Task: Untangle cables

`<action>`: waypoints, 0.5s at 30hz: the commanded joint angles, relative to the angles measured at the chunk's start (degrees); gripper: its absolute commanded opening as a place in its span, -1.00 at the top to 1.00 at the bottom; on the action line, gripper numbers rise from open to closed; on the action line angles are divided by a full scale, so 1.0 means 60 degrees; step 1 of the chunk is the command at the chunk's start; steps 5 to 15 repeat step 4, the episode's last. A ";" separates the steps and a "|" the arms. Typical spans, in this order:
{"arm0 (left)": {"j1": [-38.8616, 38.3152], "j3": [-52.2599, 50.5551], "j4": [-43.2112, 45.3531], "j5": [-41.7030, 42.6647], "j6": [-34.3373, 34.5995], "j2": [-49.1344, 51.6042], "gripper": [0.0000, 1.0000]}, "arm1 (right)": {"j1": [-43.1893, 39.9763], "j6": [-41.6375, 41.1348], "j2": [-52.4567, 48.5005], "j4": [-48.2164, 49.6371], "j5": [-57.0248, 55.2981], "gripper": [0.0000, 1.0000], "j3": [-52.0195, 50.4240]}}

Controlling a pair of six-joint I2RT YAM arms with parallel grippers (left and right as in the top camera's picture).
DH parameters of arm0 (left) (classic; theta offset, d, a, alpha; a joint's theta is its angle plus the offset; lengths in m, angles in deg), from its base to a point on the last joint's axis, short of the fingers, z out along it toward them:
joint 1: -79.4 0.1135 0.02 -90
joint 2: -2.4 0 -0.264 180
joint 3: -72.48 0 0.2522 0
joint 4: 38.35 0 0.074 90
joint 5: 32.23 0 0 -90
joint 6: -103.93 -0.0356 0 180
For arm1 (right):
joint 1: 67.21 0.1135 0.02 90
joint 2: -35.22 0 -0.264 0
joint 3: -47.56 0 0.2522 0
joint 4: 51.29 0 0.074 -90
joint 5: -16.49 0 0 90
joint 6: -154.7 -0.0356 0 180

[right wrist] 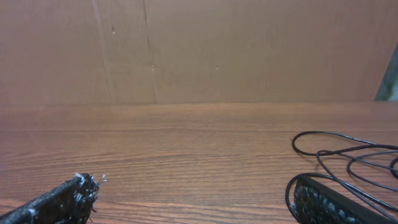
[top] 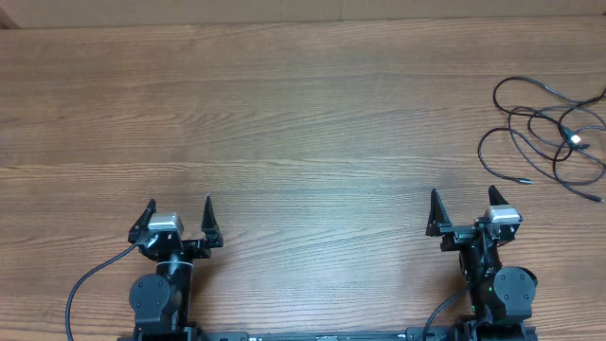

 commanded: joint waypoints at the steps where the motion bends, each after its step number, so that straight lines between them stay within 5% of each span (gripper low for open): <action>1: 0.0051 -0.0036 -0.0011 0.0106 -0.0146 -0.0084 -0.99 | 0.0036 0.0051 0.0095 0.0069 0.0011 -1.00 -0.0102; 15: 0.0051 -0.0036 -0.0011 0.0106 -0.0146 -0.0084 -0.99 | 0.0036 0.0051 0.0095 0.0069 0.0011 -1.00 -0.0102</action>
